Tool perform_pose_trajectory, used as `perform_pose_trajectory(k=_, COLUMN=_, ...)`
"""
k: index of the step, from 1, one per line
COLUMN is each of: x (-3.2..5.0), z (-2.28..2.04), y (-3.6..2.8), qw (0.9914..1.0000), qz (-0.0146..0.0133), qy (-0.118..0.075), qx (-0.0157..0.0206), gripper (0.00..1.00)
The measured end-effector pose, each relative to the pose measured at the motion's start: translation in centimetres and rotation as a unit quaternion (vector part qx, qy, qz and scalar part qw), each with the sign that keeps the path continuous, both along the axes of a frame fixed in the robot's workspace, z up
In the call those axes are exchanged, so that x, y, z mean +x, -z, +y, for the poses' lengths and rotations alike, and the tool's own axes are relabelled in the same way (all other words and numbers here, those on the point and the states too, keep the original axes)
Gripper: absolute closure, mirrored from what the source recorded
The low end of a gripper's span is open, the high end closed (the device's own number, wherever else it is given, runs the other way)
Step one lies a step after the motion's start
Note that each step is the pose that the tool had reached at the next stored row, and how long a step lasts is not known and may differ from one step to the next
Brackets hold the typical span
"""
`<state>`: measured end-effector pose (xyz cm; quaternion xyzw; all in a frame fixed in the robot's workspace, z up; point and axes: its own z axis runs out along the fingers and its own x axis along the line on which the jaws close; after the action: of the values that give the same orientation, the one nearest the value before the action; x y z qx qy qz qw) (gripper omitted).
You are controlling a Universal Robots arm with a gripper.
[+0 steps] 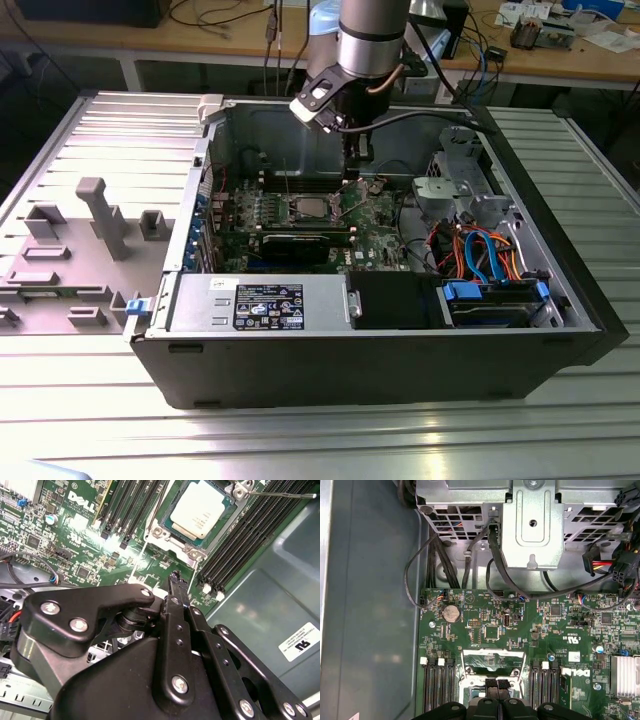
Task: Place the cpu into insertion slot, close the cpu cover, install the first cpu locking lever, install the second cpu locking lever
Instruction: 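Close the cpu cover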
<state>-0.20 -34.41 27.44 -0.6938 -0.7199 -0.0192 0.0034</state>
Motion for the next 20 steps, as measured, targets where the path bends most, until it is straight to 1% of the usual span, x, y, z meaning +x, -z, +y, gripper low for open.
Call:
perform_pose_trajectory(k=8, x=0.22, z=0.0, y=0.0, qw=1.0, qz=0.0, qy=0.0, qx=0.0, gripper=0.89)
perform_pose_trajectory(k=20, x=0.88, z=0.0, y=0.0, qw=1.0, qz=0.0, qy=0.0, qx=0.0, gripper=0.89)
